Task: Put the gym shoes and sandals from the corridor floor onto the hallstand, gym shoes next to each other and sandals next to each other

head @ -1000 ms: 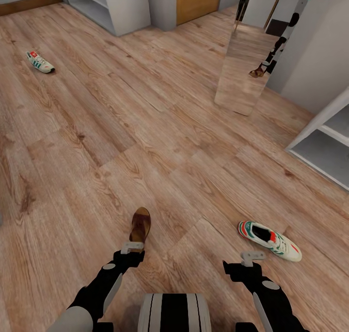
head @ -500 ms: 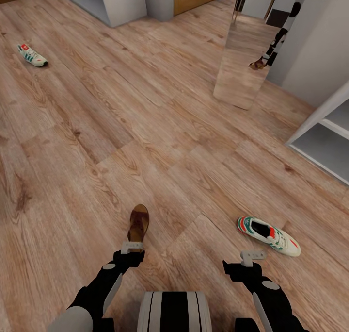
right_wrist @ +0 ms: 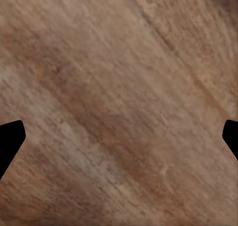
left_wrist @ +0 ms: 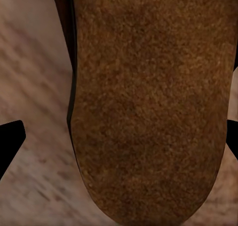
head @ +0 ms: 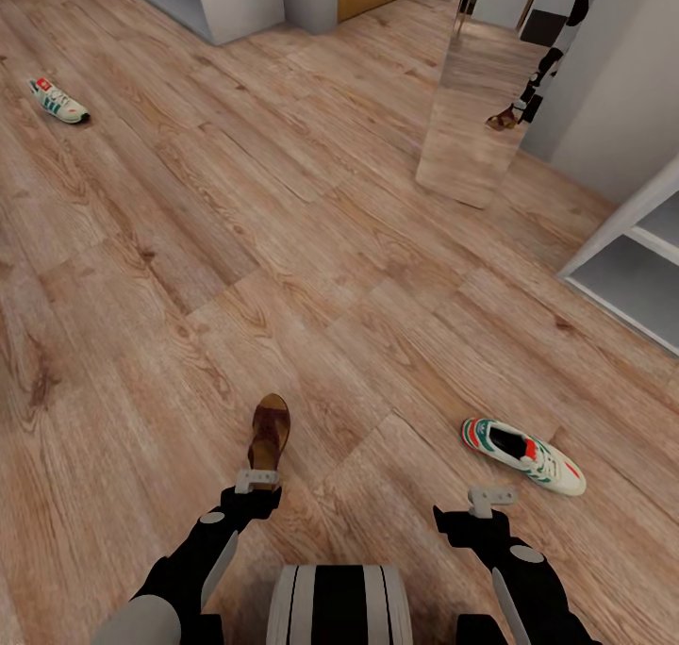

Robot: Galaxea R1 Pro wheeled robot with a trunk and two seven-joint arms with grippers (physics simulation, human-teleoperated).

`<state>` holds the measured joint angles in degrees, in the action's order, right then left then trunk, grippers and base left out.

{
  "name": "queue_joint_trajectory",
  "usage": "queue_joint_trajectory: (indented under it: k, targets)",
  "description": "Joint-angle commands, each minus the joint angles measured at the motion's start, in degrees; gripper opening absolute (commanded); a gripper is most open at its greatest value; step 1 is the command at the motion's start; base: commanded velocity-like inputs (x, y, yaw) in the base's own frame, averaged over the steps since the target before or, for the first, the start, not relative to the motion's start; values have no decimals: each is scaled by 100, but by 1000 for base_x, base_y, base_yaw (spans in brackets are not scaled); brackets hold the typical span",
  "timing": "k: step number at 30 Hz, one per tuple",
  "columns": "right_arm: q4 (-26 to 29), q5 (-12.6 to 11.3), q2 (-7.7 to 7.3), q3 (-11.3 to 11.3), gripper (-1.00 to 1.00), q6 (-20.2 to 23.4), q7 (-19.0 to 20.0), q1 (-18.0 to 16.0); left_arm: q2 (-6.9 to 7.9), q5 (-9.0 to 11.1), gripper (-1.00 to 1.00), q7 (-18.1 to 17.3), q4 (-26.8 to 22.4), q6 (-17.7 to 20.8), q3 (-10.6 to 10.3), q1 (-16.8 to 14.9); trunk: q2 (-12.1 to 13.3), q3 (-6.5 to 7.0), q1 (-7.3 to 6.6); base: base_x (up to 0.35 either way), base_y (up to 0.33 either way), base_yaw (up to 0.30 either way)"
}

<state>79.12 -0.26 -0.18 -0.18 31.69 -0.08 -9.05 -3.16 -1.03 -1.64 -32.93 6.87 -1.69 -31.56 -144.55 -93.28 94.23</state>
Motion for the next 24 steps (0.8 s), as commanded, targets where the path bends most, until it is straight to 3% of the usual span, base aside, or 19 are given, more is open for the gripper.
queue_joint_trajectory:
  k: [1,24]
  targets:
    - [7,-2,-1,0,100,30,-1,-1,0,-11,-100,-13,-12,34,3,1,-1,-3,-1,0,0,0]
    - [5,42,10,46,100,29,-20,-1,-4,-4,-100,-10,-146,67,10,1,-1,-3,-1,0,0,0]
